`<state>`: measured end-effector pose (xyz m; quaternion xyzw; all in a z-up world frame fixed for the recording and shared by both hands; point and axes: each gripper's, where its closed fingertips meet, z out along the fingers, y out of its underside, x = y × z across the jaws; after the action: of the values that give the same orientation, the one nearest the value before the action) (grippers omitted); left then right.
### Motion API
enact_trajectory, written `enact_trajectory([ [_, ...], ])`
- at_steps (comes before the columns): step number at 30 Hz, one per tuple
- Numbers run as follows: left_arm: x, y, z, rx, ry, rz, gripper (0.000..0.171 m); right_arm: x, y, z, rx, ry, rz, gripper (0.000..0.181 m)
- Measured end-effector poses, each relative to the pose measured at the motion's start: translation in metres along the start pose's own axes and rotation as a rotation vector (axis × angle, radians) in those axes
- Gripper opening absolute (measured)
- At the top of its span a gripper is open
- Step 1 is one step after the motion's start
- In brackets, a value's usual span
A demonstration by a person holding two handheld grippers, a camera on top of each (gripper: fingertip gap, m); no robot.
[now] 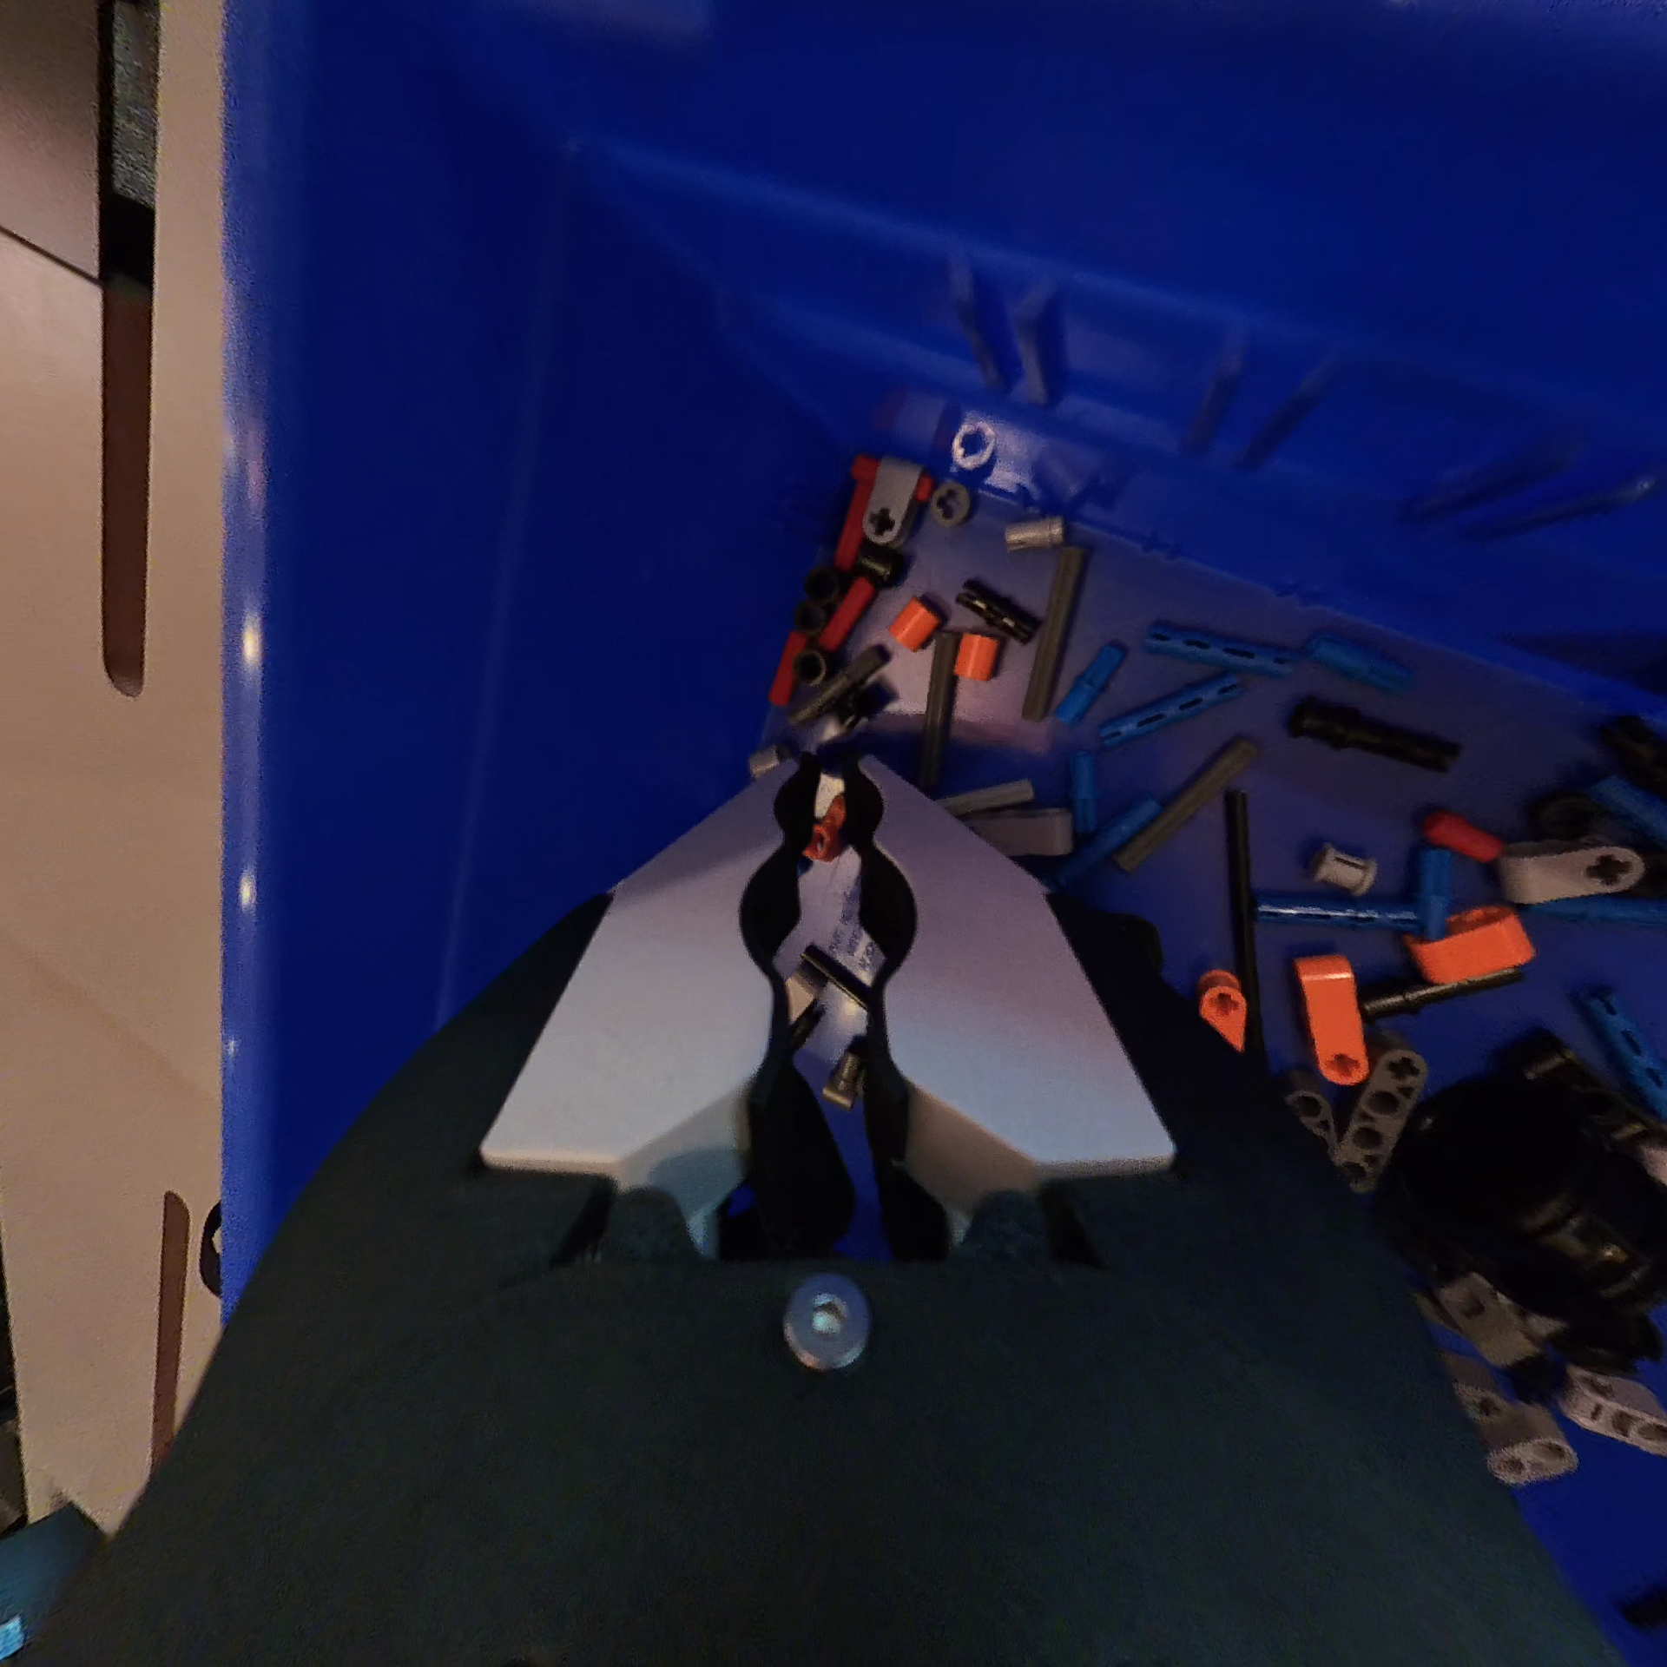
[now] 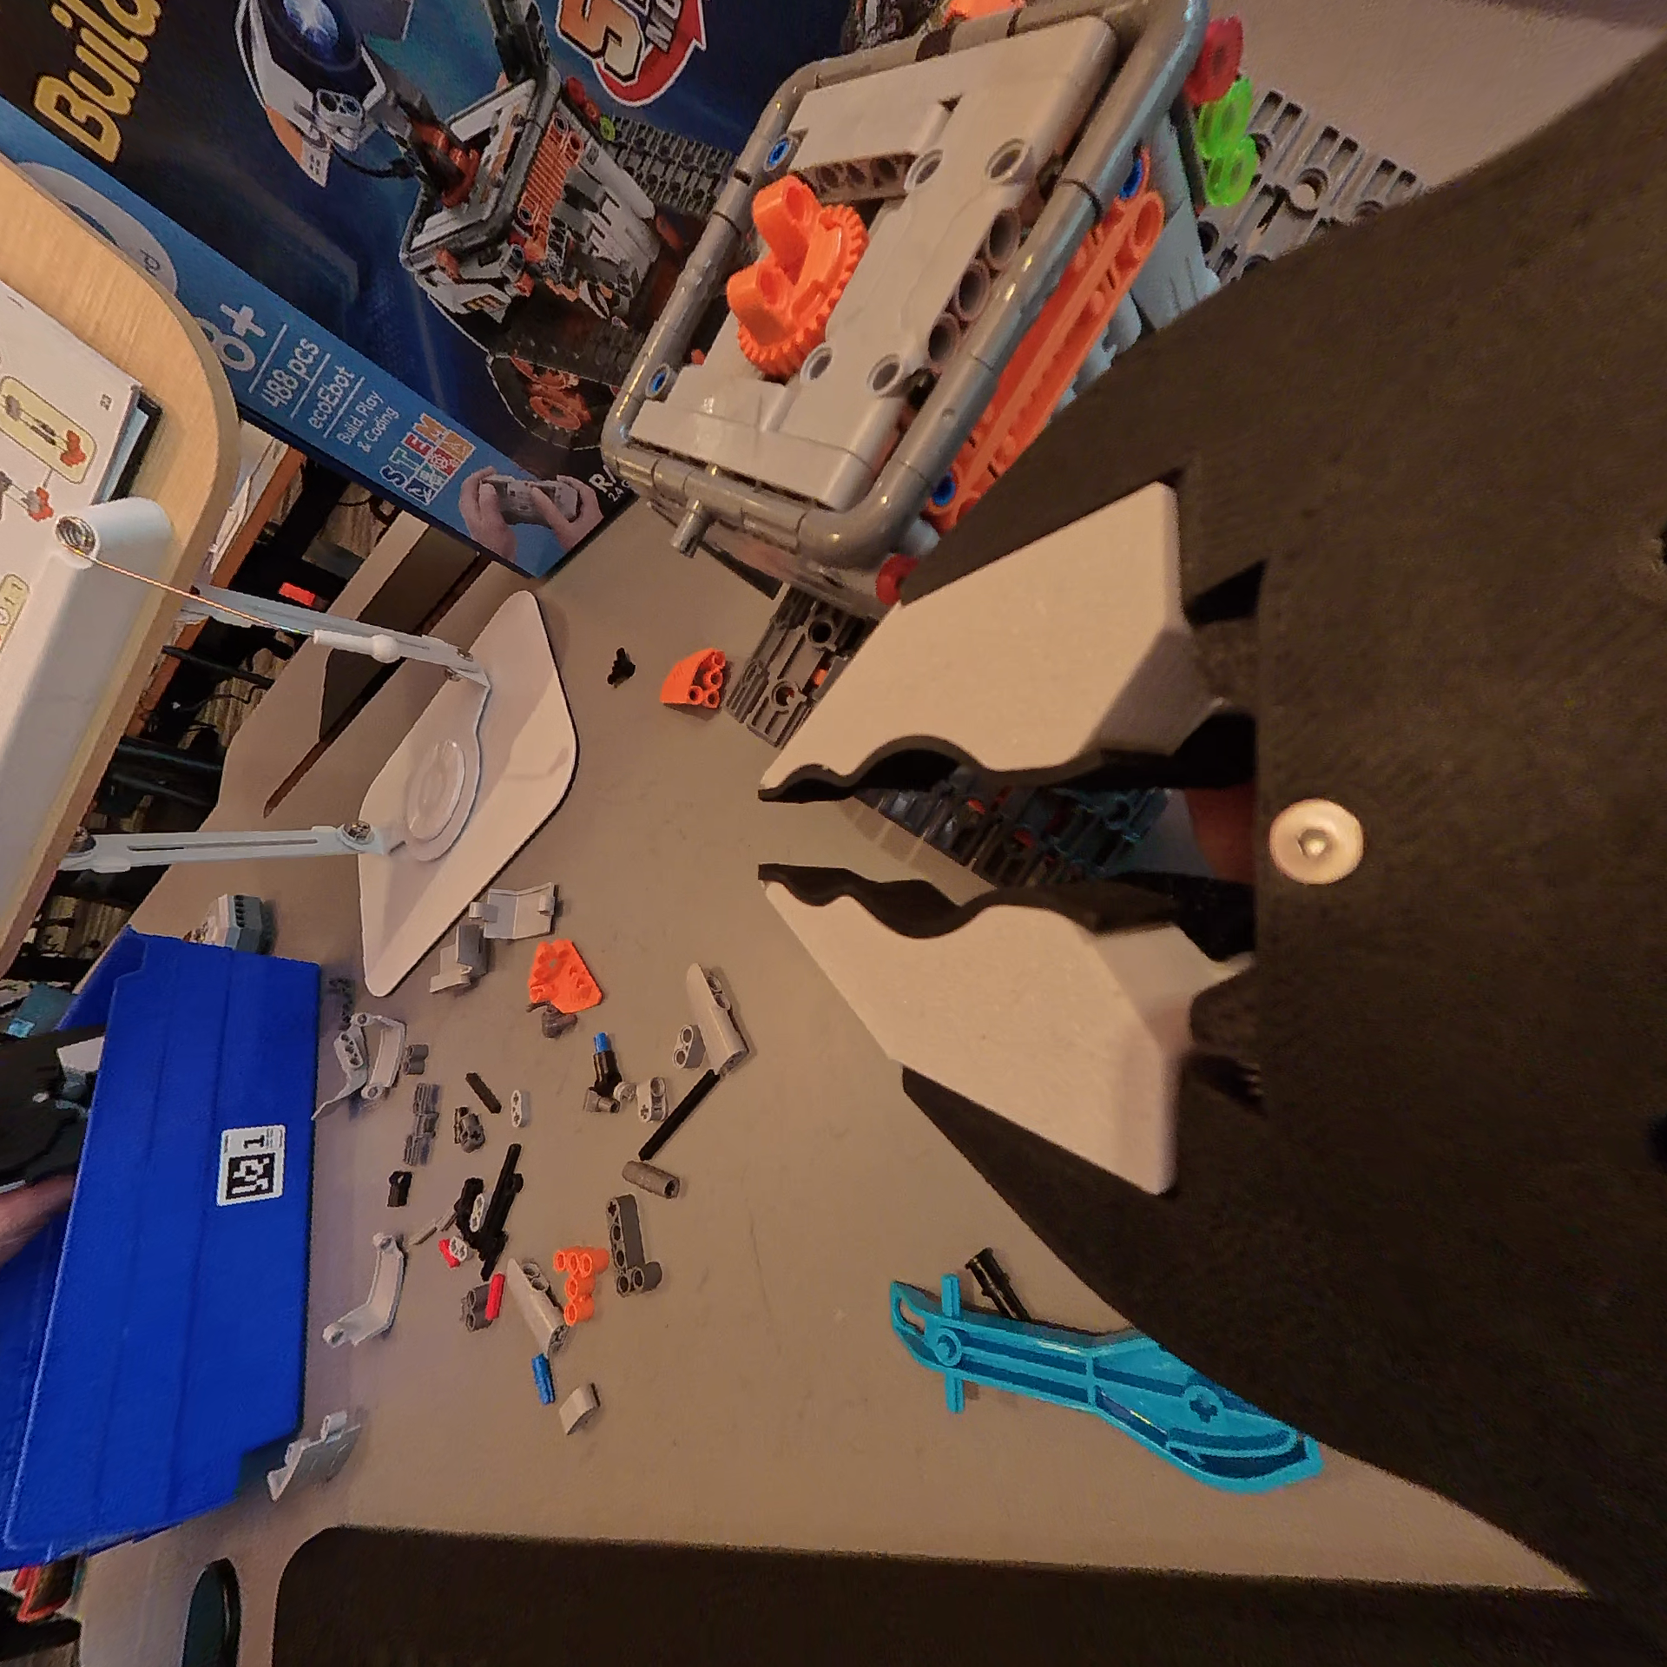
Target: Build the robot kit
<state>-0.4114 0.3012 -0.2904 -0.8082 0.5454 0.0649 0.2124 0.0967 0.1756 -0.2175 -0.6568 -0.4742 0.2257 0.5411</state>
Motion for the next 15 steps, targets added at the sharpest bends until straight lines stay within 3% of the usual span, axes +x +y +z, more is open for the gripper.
enact_trajectory([
  [7, 0.001, -0.004, 0.002, 0.041, -0.001, -0.001, 0.0, -0.002, 0.0, 0.0, 0.0, -0.009, -0.003, 0.012],
  [10, 0.006, -0.004, -0.003, 0.048, 0.032, 0.004, 0.012, -0.002, 0.0, -0.001, 0.003, -0.008, -0.003, 0.012],
  [15, 0.014, -0.011, -0.003, 0.089, 0.08, -0.051, 0.015, -0.002, 0.0, -0.001, 0.001, -0.011, -0.004, 0.012],
])
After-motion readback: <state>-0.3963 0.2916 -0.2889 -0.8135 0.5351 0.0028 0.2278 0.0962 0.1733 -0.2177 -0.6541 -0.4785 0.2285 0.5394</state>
